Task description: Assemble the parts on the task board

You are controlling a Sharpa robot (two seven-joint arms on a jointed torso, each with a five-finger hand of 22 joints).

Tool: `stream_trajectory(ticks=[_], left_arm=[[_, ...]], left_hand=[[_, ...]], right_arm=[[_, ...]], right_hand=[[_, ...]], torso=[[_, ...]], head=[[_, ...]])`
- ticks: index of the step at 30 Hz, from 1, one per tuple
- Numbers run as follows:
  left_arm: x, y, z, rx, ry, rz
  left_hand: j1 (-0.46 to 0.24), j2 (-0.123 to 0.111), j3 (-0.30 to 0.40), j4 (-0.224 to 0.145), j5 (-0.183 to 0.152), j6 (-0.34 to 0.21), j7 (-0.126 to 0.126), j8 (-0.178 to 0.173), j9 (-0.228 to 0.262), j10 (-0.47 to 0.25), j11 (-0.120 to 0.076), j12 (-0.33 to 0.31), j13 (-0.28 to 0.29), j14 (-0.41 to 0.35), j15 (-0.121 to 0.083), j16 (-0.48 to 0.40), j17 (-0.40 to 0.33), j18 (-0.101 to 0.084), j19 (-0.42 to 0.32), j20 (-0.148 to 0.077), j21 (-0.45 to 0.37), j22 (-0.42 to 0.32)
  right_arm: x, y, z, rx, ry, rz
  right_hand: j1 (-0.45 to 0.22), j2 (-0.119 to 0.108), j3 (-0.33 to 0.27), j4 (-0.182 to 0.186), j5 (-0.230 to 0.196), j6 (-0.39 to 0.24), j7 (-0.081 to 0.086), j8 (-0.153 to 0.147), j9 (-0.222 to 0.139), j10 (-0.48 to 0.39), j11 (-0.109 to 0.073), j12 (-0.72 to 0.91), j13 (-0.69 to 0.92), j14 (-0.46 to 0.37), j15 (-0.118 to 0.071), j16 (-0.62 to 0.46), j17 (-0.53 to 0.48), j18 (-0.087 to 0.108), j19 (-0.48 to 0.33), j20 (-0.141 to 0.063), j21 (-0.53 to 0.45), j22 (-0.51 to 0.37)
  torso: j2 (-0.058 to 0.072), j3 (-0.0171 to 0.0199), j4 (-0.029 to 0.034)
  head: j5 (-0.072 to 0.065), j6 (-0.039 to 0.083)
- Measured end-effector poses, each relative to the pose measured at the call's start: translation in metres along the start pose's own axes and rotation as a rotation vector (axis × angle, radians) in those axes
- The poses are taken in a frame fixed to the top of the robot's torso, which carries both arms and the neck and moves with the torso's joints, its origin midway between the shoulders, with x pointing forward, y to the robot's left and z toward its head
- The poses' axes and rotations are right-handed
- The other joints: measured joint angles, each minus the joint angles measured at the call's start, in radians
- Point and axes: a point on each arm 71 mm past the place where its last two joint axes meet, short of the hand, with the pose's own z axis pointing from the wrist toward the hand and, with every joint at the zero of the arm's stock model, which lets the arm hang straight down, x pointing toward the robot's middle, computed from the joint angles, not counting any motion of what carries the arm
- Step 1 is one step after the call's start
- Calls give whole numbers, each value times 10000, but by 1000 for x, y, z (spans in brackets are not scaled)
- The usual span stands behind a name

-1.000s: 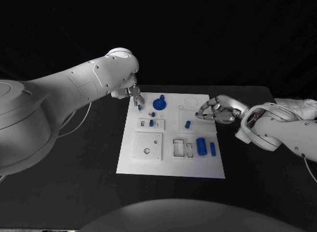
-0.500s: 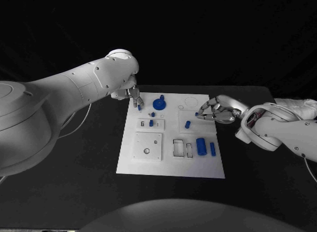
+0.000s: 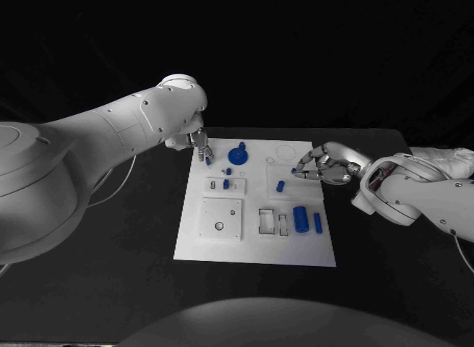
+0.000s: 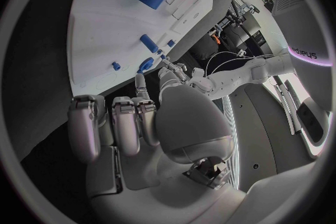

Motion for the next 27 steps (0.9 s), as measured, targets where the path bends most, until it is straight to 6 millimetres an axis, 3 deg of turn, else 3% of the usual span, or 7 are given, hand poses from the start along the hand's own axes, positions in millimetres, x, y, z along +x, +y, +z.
stream_trajectory(ticks=[6, 11, 17, 19, 23, 27], left_arm=[[1, -1, 1, 40, 30, 4], [3, -1, 2, 30, 75, -13], [3, 0, 3, 58, 94, -52], [3, 0, 3, 86, 94, -71], [4, 0, 3, 146, 103, -89], [4, -1, 3, 186, 107, -90]], left_hand=[[210, -26, 311, -78, 29, 0, 0, -59, 16, -1, 1, 0, 18, 0, 0, 0, 5, -1, 0, 0, -40, 0], [393, -106, 753, -113, -156, 1, 0, -116, 40, -2, 3, 1, 18, 0, 0, 0, 8, 0, 0, 0, -114, 0], [568, -282, 1380, -125, -107, 1, 1, -166, 92, -3, 3, 1, -16, 0, 0, 0, 8, -1, 0, 0, -115, 0], [657, -395, 1758, -162, -57, -1, 5, -179, 118, -2, 2, 1, -13, 17, -17, 0, 7, 0, 5, -5, -114, -1], [352, -994, 3154, -176, -121, -17, 22, -196, 310, -1, 1, 1, -7, 17, -17, 0, 7, 0, 0, -71, -67, -1], [109, -1285, 3822, -289, -198, -23, 28, -141, 455, -15, -54, 1, -8, -18, -52, 0, 6, -1, 1, -71, -38, -1]], right_arm=[[0, 0, 0, -4, 4, 0], [0, 1, 1, -13, 8, 1], [0, 0, 1, -7, 6, 0], [0, 1, 1, -7, 4, -1], [1, 1, 1, -13, 8, 0], [1, 1, 1, -13, 12, 0]], right_hand=[[0, 0, 0, 0, 0, 0, 0, 0, 0, 0, 0, 2, 1, 0, 0, 0, 9, 0, 0, 0, 0, -1], [0, 0, 0, 0, 0, 0, 0, 0, 0, 0, 0, 3, 4, 0, 0, 0, 8, 0, 0, 0, 0, -1], [0, 0, 0, 0, 0, 0, 0, 0, 1, 0, 0, 4, 9, 0, 0, 0, 7, 0, 0, 0, 0, -2], [0, 0, 0, 0, 0, 0, 0, 0, 1, 0, 0, 5, 7, 0, 0, 0, 7, 0, 0, 0, 0, -2], [0, 0, 0, 0, 0, 36, 36, 0, 1, 0, 0, 6, 0, 0, 0, 0, 6, 0, 0, 0, 0, -3], [0, 0, 0, 0, 0, 36, 36, 0, 1, 0, 0, 16, 0, 0, 0, 0, 6, 0, 0, 0, 0, -3]], torso=[[7, 0, -4], [11, -7, -10], [11, -7, -1], [9, -7, 6], [8, -7, 11], [5, -2, 12]], head=[[-22, 0], [-46, 0], [-79, 0], [-80, 0], [-72, 0], [-69, 0]])
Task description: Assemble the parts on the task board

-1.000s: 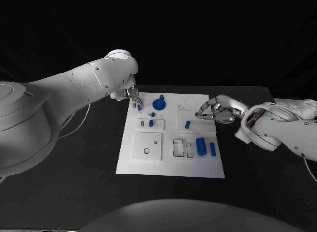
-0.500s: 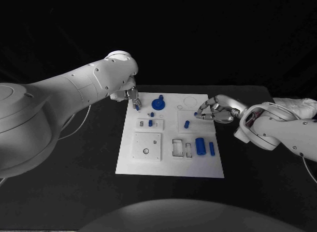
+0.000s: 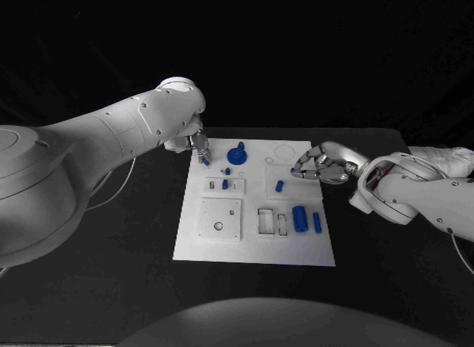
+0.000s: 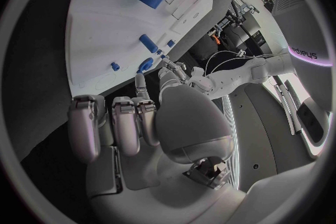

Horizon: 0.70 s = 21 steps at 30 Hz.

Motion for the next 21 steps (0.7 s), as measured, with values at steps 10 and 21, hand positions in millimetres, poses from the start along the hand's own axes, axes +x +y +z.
stream_trajectory(ticks=[10, 21], left_arm=[[3, -1, -3, 61, 26, 136], [9, -11, -20, 634, -63, 828]], left_hand=[[-182, -181, 700, -408, -156, 48, -43, 11, 125, 17, -19, 0, 0, 39, -39, 0, -1, 0, 0, 0, 0, 0], [-361, -319, 1039, -593, -423, 62, -26, -16, 137, 16, -18, 0, 0, 39, -39, 0, -2, -1, 0, 1, -84, 0]], right_arm=[[-1, -2, -1, 65, -19, -9], [0, -6, -2, 173, -25, -14]], right_hand=[[0, 0, 0, 0, 0, 0, 0, 0, 0, 0, 0, 2, 1, 0, 0, 0, -1, 0, 0, 0, -70, -1], [0, 0, 0, 0, 0, 0, 0, 0, 0, 0, 0, 10, 9, 0, 0, 0, -2, 0, 0, 0, -116, -2]], torso=[[-30, 20, 21], [-217, 148, 145]], head=[[26, 0], [40, 0]])
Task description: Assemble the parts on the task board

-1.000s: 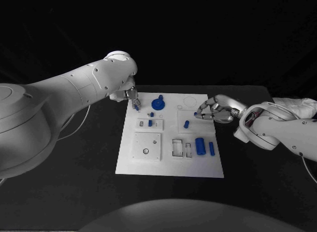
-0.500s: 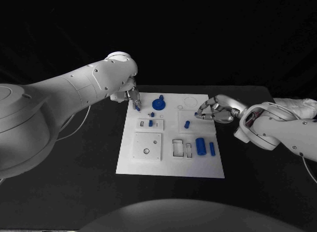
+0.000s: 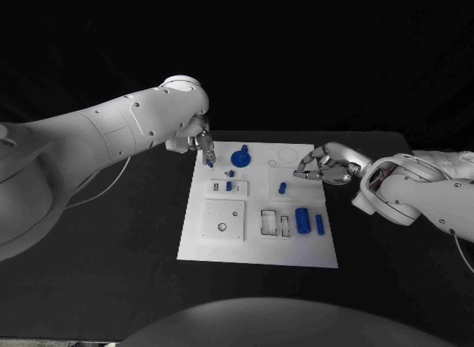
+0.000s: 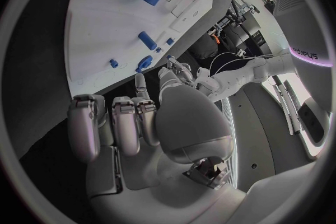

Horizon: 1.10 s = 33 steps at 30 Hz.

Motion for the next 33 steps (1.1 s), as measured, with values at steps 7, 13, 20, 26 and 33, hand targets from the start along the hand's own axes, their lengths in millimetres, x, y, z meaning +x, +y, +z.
stream_trajectory(ticks=[7, 13, 20, 26, 33], left_arm=[[14, -8, -8, 378, 70, 613], [21, -16, -10, 550, 24, 866], [26, -18, -7, 533, -193, 836], [34, -23, -2, 551, -362, 792], [48, -29, 9, 565, -279, 704]], left_hand=[[-52, 42, 95, -39, -49, 0, 1, -38, -25, 0, 0, 0, -1, 0, 0, 0, -1, 2, 0, 0, -1, 0], [-210, 23, 205, -150, -50, 0, 2, -38, -28, 0, 0, 0, -1, 0, 0, 0, -1, 1, 0, 0, 174, 0], [-392, -9, 341, -286, -53, 144, -41, -40, 19, -36, -36, 0, -1, 0, -72, 0, -2, 2, 28, -46, 241, 0], [-482, 7, 381, -326, -65, 226, -45, -56, 19, 1, -73, 0, -1, 0, -72, 0, -2, 2, 1, -72, 241, 0], [-560, 6, 436, -324, -87, 272, -60, -17, 17, 2, -73, 0, -1, 0, -71, 0, -3, 3, 1, -72, 240, -1]], right_arm=[[4, -3, -1, 67, 62, 48], [9, -8, -3, 187, 129, 110], [12, -12, -5, 291, 156, 151], [12, -15, -6, 370, 144, 166], [13, -15, -6, 381, 151, 187]], right_hand=[[0, 0, 0, 0, 0, 0, 0, 0, 0, 0, 0, -27, -8, 0, 0, 0, -1, 0, 0, 0, 0, -1], [0, 0, 0, 0, 0, 0, 0, 0, 0, 0, 0, -27, -6, 0, 0, 0, -1, 0, 0, 0, 0, -1], [0, 0, 0, 0, 0, 0, 0, 0, 1, 0, 0, -27, 0, 0, 0, 0, -2, 0, 0, 0, 0, -2], [0, 0, 0, 0, 0, 0, 0, -39, -9, 0, 0, -25, -7, 0, 0, 0, -2, 0, 0, 0, 0, -2], [0, 0, 0, 0, 0, 0, 0, -39, -9, 0, 0, -23, -8, 0, 0, 0, -2, 0, 0, 0, 0, -2]], torso=[[-163, 76, 117], [-264, 80, 195], [-377, 83, 276], [-438, 106, 339], [-482, 135, 383]], head=[[-21, 0], [-22, 0], [1, 0], [-12, 0], [-36, 0]])
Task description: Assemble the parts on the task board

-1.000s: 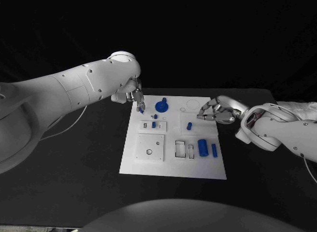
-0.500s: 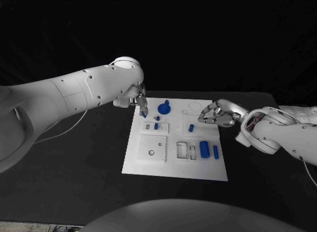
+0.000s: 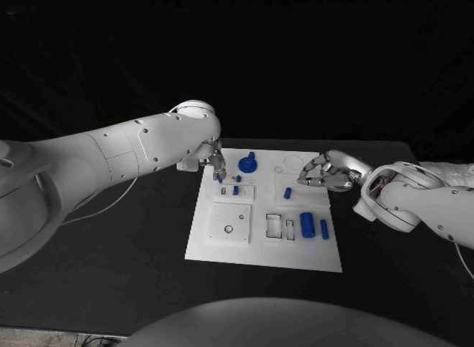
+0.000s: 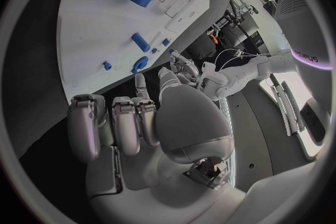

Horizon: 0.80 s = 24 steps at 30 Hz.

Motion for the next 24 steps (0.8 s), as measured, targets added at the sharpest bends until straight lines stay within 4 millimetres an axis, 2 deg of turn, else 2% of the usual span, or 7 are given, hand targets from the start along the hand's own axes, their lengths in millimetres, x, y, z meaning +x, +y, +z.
stream_trajectory(ticks=[9, 15, 24], left_arm=[[8, 2, 4, 1, -52, -191], [11, 2, 6, 22, -66, -257], [14, -1, 6, 101, -54, -279]], left_hand=[[-74, -38, 36, -36, -2, 18, -14, 0, -3, 0, 1, 0, 0, -36, -36, 0, 0, 0, 0, 0, 0, 0], [-132, -27, 72, -13, -29, 90, -18, -3, -29, 0, 1, 0, 0, -36, -36, 0, 0, -1, 36, -36, -52, 0], [-186, -2, 95, -39, -32, 124, -49, -20, -37, 0, 1, 0, -1, -36, -36, 0, -1, 0, 36, -35, -100, 0]], right_arm=[[0, -2, -2, 59, -16, 30], [0, -3, -1, 74, -22, 35], [1, -3, -1, 86, -5, 54]], right_hand=[[0, 0, 0, 0, 0, 0, 0, 0, 0, 0, 0, 2, 2, 0, 0, 0, 0, 0, 0, 0, 0, 7], [0, 0, 0, 0, 0, 0, 0, 0, 1, 0, 0, 6, 7, 0, 0, 0, -1, 0, 0, 0, 0, 8], [0, 0, 0, 0, 0, 0, 0, 0, 1, 0, 0, 14, 1, 0, 0, 0, -1, 0, 0, 0, 0, 6]], torso=[[-18, 9, 6], [-27, 9, 24], [-28, 6, 18]], head=[[-31, 0], [11, 0], [74, 0]])
